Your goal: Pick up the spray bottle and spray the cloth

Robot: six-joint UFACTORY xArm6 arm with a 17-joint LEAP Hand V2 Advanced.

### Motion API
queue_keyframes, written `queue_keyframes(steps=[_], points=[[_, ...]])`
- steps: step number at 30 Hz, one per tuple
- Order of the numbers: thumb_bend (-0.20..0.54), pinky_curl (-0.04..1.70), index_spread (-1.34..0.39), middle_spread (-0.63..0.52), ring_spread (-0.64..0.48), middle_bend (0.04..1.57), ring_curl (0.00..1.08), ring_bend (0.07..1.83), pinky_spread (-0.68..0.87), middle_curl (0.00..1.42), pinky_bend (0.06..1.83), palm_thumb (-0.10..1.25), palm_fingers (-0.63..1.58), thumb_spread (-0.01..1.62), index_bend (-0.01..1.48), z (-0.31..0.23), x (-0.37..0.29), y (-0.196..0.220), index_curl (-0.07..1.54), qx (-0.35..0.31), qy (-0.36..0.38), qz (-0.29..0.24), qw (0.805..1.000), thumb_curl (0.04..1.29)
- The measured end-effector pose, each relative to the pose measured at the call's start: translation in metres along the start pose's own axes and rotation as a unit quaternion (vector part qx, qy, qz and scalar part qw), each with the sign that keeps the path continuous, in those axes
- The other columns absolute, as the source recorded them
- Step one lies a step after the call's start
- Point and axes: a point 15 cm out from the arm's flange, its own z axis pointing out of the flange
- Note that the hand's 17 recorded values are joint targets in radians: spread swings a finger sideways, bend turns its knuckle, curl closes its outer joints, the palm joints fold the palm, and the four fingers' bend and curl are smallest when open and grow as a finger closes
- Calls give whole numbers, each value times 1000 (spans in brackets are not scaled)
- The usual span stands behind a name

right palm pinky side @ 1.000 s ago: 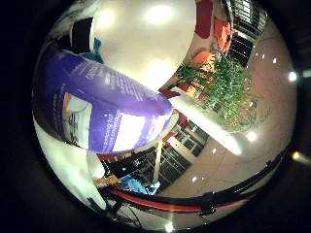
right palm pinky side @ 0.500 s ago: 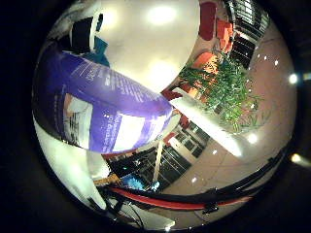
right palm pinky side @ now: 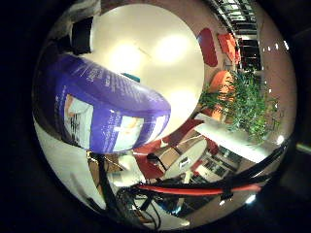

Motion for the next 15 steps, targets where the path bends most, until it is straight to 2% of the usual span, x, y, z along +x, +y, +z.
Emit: queue_keyframes(steps=[7, 10, 15], points=[[-12, 1350, -183, -103, -198, 1399, 732, 1381, -202, 693, 1034, 1060, 1147, 1031, 1191, -26, -57, -29, 742, 78, -122, -17, 989, 709], [-13, 1350, -184, -102, -197, 1401, 729, 1384, -200, 693, 1036, 1055, 1145, 1025, 1188, -1, -57, -28, 744, 68, -140, -9, 988, 713], [-12, 1349, -189, -102, -197, 1402, 725, 1387, -198, 692, 1037, 1054, 1145, 1022, 1186, 38, -59, -29, 746, 89, -186, 10, 979, 717]])
